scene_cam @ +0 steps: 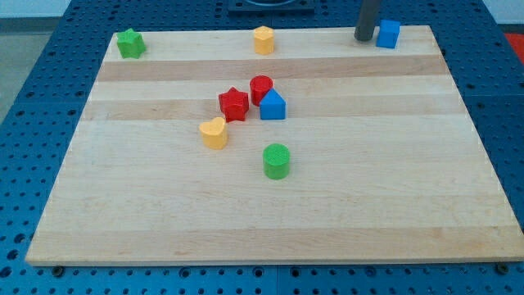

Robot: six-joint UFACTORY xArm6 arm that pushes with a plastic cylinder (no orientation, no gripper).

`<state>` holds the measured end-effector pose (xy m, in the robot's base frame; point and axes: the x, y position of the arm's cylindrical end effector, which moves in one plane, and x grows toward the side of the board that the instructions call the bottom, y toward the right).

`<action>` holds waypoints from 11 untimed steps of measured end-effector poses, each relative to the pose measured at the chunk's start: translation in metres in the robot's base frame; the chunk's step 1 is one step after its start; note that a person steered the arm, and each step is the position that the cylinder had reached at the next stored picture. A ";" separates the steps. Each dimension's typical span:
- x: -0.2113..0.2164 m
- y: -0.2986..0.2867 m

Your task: Move the red star to the center left of the board

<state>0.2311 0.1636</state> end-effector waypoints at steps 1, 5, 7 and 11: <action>0.049 0.000; 0.089 0.000; 0.103 -0.037; 0.151 -0.166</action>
<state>0.3817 -0.0027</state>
